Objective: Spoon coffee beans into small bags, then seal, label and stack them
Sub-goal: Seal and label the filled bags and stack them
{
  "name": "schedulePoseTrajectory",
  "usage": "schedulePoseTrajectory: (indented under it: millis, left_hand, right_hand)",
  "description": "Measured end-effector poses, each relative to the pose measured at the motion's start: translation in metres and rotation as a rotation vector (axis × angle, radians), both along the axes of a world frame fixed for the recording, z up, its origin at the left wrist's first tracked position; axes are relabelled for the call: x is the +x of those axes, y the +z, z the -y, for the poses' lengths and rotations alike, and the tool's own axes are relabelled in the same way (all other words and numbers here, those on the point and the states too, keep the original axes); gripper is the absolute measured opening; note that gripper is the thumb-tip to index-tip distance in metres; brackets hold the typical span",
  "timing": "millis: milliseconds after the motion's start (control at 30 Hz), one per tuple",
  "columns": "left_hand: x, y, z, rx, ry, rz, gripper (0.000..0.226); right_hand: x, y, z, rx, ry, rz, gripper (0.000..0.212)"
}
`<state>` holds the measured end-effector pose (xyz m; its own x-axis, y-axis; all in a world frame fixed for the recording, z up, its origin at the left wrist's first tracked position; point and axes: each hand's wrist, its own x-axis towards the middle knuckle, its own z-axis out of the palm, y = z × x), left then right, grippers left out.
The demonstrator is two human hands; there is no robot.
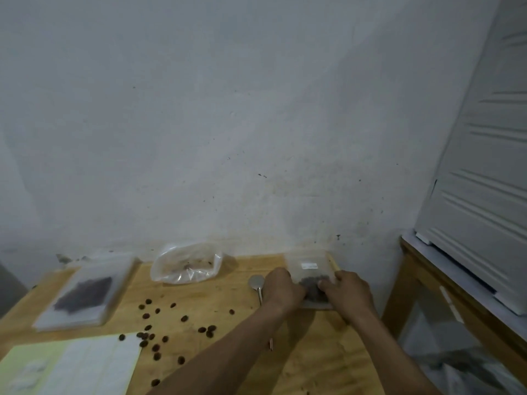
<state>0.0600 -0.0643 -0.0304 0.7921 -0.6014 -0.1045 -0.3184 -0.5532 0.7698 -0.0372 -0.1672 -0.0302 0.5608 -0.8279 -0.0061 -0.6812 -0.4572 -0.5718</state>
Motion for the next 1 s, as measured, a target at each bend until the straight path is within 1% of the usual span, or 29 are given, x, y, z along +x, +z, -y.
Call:
schedulePoseTrajectory:
  millis: [133, 233, 267, 333, 400, 500, 567, 667, 733, 767, 833, 900, 1000]
  left_hand:
    - [0.003, -0.003, -0.001, -0.045, -0.005, -0.01, 0.014]
    - [0.003, -0.004, -0.002, -0.065, -0.023, -0.023, 0.013]
    - [0.004, -0.004, -0.003, -0.068, -0.025, -0.026, 0.016]
    - [0.006, -0.002, -0.006, -0.076, -0.026, -0.017, 0.029]
    - [0.007, 0.006, -0.015, -0.079, -0.016, 0.033, 0.042]
    - [0.017, 0.022, -0.038, -0.162, 0.045, 0.135, 0.045]
    - [0.03, 0.033, -0.061, -0.252, 0.126, 0.194, 0.038]
    - [0.056, 0.046, -0.104, -0.398, 0.293, 0.283, 0.03]
    - [0.076, 0.052, -0.139, -0.439, 0.398, 0.344, 0.027]
    - [0.088, 0.051, -0.158, -0.417, 0.437, 0.367, 0.027]
    - [0.113, 0.046, -0.196, -0.281, 0.5, 0.383, 0.03]
    - [0.136, 0.039, -0.234, -0.076, 0.557, 0.375, 0.037]
    - [0.155, 0.028, -0.286, 0.309, 0.59, 0.321, 0.038]
  right_hand:
    - [0.002, -0.001, 0.002, -0.007, 0.053, 0.023, 0.027]
    - [0.002, 0.0, 0.002, -0.028, 0.058, 0.01, 0.03]
    - [0.002, -0.001, 0.002, -0.029, 0.049, 0.006, 0.032]
    - [0.003, -0.001, 0.0, -0.052, 0.029, -0.013, 0.038]
    - [0.006, 0.002, -0.005, -0.105, 0.025, -0.017, 0.044]
    - [0.019, 0.018, -0.028, -0.162, 0.055, 0.061, 0.051]
    - [0.033, 0.03, -0.055, -0.179, 0.145, 0.158, 0.05]
    - [0.059, 0.043, -0.105, -0.162, 0.319, 0.295, 0.038]
    - [0.08, 0.047, -0.139, -0.153, 0.447, 0.34, 0.028]
    - [0.09, 0.048, -0.156, -0.139, 0.515, 0.36, 0.023]
    - [0.111, 0.049, -0.19, -0.085, 0.638, 0.376, 0.017]
    - [0.133, 0.042, -0.221, -0.009, 0.72, 0.35, 0.017]
    - [0.162, 0.028, -0.263, 0.063, 0.761, 0.231, 0.02]
